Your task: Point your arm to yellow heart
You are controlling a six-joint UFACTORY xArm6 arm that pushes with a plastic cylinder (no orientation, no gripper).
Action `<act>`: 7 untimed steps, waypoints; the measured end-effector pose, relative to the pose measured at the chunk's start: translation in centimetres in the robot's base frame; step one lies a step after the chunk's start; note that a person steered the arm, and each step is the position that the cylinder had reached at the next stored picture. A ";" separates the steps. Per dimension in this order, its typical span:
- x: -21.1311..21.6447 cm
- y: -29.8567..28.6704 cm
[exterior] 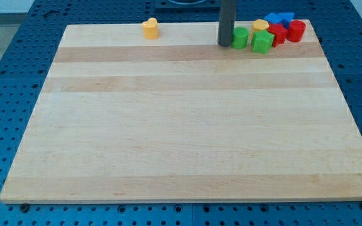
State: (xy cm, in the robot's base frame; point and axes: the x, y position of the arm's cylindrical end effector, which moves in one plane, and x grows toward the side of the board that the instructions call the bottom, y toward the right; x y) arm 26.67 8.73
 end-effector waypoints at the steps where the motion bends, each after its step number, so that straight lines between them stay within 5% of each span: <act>1: 0.0 1.2; 2: 0.0 0.6; 7: 0.3 -22.7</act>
State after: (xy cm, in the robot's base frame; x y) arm 27.00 -13.96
